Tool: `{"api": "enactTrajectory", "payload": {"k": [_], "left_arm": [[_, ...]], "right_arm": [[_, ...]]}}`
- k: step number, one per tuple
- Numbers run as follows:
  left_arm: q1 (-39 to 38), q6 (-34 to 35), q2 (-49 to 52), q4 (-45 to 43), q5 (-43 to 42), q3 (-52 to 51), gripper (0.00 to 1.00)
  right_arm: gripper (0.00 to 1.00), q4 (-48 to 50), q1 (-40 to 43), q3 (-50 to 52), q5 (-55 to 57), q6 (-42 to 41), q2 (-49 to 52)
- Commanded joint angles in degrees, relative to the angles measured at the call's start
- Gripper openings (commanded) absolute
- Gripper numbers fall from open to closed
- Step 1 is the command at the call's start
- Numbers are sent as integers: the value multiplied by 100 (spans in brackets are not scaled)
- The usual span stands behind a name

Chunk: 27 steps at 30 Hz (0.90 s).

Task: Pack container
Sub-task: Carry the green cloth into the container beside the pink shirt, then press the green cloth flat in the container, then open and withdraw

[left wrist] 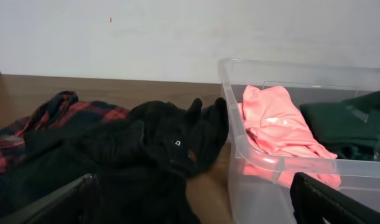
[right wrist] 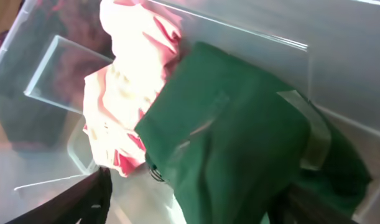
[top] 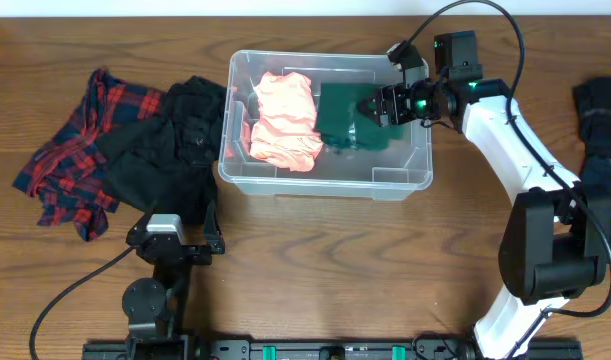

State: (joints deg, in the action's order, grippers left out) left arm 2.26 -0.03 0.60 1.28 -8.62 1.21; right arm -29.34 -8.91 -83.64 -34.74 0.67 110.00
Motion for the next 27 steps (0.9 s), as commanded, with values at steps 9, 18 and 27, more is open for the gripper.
{"api": "enactTrajectory", "payload": {"k": [9, 18, 27], "left_arm": [[31, -17, -26, 190, -83, -98, 98], [31, -15, -26, 190, -83, -98, 98], [31, -17, -26, 190, -81, -98, 98]], "right_arm": [[66, -269, 81, -476, 254, -81, -413], [63, -1141, -44, -1335, 955, 26, -627], [26, -1285, -520, -1327, 1751, 2, -356]]}}
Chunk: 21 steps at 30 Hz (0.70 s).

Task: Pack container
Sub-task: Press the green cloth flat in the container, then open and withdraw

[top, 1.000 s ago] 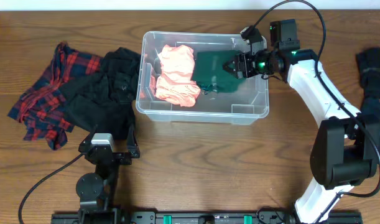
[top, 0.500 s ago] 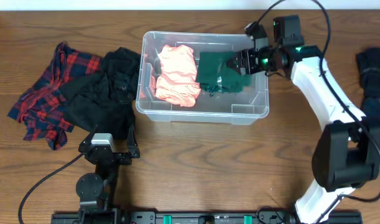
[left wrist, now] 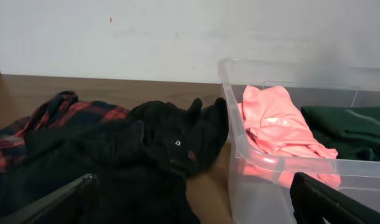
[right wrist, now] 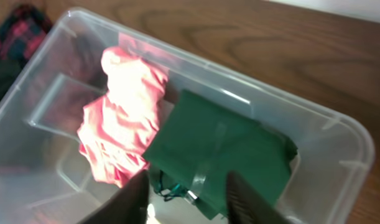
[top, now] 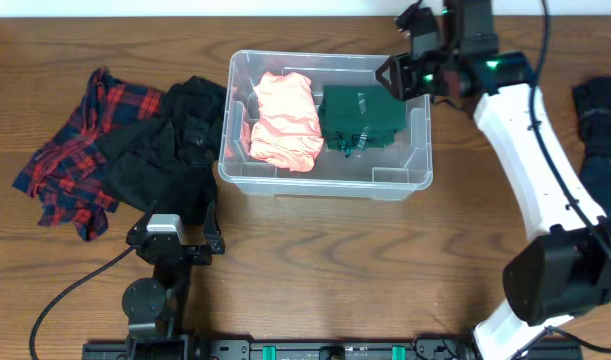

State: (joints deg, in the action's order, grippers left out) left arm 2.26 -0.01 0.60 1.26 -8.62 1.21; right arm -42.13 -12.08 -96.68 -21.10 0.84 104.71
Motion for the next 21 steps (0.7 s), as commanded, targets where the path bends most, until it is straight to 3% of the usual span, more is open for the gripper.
{"api": "enactTrajectory", "payload": {"k": [1, 4, 10, 21], "left_arm": [[31, -20, -26, 192, -83, -98, 98], [31, -17, -26, 192, -81, -98, 98], [31, -17, -26, 190, -81, -98, 98], [31, -20, -26, 192, -83, -98, 98]], "right_arm": [[23, -2, -273, -20, 468, -15, 254], [15, 31, -426, -20, 625, -15, 481], [10, 153, -627, -20, 763, -57, 1128], [9, 289, -654, -20, 761, -101, 1823]]}}
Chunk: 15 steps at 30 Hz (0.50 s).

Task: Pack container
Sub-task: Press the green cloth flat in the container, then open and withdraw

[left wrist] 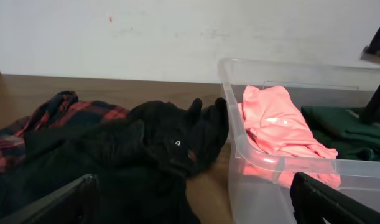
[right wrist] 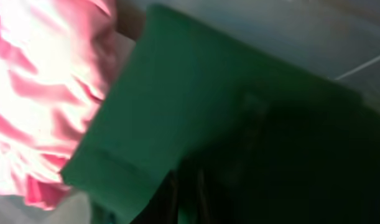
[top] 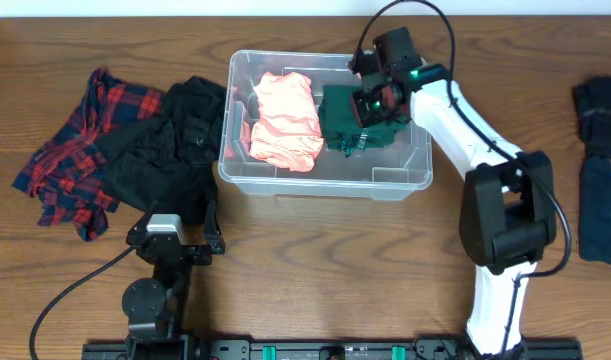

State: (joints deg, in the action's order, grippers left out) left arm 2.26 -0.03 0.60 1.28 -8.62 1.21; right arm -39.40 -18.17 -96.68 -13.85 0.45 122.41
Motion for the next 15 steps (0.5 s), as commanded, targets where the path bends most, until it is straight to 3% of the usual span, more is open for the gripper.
{"api": "enactTrajectory", "payload": {"k": [1, 5, 8, 10, 15], "left_arm": [[31, -17, -26, 190, -83, -98, 98], [31, -15, -26, 190, -83, -98, 98], [31, -15, -26, 188, -83, -98, 98], [31, -17, -26, 190, -83, -98, 98], [31, -15, -26, 190, -83, -98, 98]], "right_arm": [[9, 17, -50, -20, 37, -59, 52], [4, -20, -63, -68, 33, -61, 26], [6, -131, -59, -116, -11, -149, -133], [15, -181, -17, -122, -11, -225, -400], [51, -328, 234, -125, -7, -319, -1366]]}}
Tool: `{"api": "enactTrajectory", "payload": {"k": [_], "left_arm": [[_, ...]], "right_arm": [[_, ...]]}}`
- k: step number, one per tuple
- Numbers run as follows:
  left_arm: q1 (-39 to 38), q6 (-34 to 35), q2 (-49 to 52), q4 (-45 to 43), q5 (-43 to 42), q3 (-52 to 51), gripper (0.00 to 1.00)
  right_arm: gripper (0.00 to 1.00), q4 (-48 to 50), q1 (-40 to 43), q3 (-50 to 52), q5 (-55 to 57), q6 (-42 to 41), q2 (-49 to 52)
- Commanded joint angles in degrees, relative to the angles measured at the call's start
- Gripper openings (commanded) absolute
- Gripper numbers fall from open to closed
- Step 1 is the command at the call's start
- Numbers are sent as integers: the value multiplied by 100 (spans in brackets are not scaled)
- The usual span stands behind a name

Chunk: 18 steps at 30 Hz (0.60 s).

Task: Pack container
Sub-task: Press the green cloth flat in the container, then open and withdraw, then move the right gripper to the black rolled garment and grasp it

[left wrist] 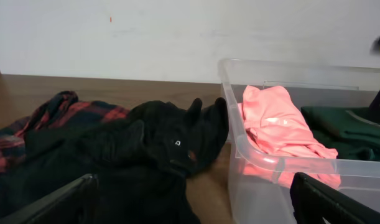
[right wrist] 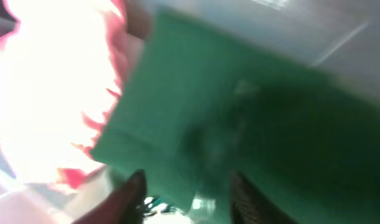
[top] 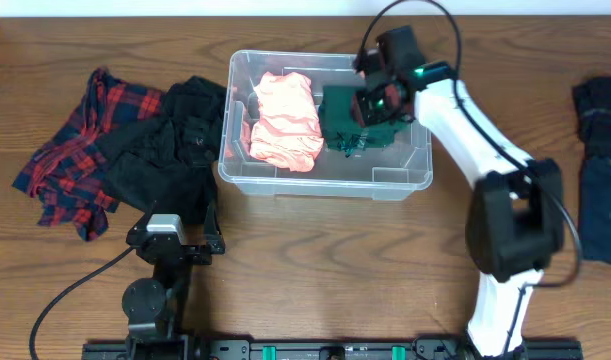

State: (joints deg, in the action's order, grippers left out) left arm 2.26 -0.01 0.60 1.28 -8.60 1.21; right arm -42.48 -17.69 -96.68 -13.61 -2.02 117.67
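Observation:
The clear plastic container point(top: 397, 180) stands at the table's middle. Inside it a pink garment point(top: 283, 120) lies on the left and a folded green garment point(top: 357, 128) on the right. The same pink garment point(left wrist: 273, 121) and green garment point(left wrist: 345, 127) show in the left wrist view. My right gripper point(top: 373, 104) is inside the container, close over the green garment point(right wrist: 239, 118). Its blurred fingers point(right wrist: 129, 194) stand apart and hold nothing. My left gripper point(top: 173, 243) is parked at the front left, open and empty point(left wrist: 193, 205).
A black garment point(top: 170, 150) and a red plaid shirt point(top: 70, 150) lie heaped left of the container, the black one touching its left wall. Dark blue clothes point(top: 600, 110) lie at the table's right edge. The left arm's base sits near the front edge.
The right gripper was pressed close onto the green garment. Now it sits slightly off the cloth with both fingers showing apart. The garments and the left arm have not moved.
First my right gripper was low in the container, open at the green garment. Then it was above the container's back right corner, empty, with the green garment lying beside the pink one. Later it was down against the green garment, and now it is open just over it.

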Motion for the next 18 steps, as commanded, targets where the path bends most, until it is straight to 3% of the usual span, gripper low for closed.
{"api": "enactTrajectory", "payload": {"k": [1, 3, 8, 18], "left_arm": [[31, -20, -26, 190, -83, -98, 98], [31, -20, -26, 190, -83, -98, 98], [31, -20, -26, 190, -83, -98, 98], [31, -17, -26, 190, -83, -98, 98]], "right_arm": [[57, -57, 271, -125, -28, -94, -1113], [64, -142, 503, -125, -28, -96, -1554], [68, -468, 1517, -125, -9, -94, -2354], [80, -776, 3910, -107, 9, -179, -2111]]}}
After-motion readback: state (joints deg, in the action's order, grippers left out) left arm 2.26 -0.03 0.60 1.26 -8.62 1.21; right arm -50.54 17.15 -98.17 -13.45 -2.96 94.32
